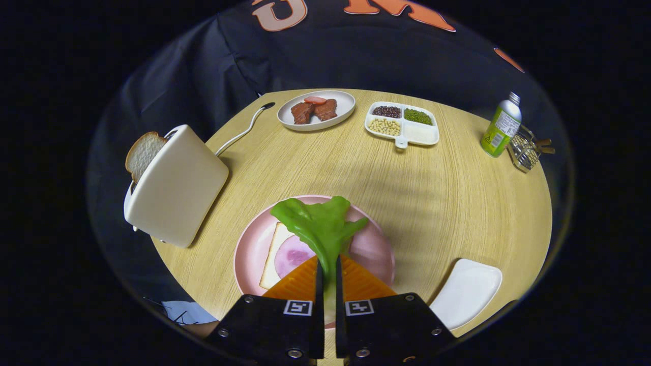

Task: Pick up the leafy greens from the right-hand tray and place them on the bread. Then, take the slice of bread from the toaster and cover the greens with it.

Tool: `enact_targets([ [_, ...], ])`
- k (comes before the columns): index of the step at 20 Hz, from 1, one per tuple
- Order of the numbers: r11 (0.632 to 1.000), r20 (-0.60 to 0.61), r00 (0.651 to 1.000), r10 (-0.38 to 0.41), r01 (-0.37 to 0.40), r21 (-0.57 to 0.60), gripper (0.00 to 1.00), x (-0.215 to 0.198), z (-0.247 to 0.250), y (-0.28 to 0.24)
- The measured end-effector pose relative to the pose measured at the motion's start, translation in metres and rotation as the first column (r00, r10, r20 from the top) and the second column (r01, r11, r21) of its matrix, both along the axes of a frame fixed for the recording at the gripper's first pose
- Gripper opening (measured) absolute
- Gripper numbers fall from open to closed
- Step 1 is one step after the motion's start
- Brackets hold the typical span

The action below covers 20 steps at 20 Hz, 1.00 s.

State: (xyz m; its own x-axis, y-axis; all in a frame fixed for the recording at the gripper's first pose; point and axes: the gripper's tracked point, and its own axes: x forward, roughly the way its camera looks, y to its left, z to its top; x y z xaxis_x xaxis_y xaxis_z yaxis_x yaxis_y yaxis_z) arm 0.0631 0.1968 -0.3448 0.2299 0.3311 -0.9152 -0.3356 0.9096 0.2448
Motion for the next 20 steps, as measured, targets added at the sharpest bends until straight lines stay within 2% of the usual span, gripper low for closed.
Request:
enact_targets([
  [3,1.000,-0.006,1.000,0.012,-0.012,-0.001,0.14,-0.002,-0.006,0.013],
  [8,0.999,-0.032,0.999,0.034,-0.035,-0.020,0.27,-0.011,-0.011,0.026],
  [11,0.999,-0.016,0.999,0.037,-0.038,-0.014,0.29,-0.010,-0.004,0.031],
  [17,0.999,-0.002,1.000,0.017,-0.017,-0.030,0.47,-0.008,0.003,0.031],
  [20,1.000,0.016,1.000,-0.011,0.011,-0.002,0.54,-0.001,0.022,0.038],
])
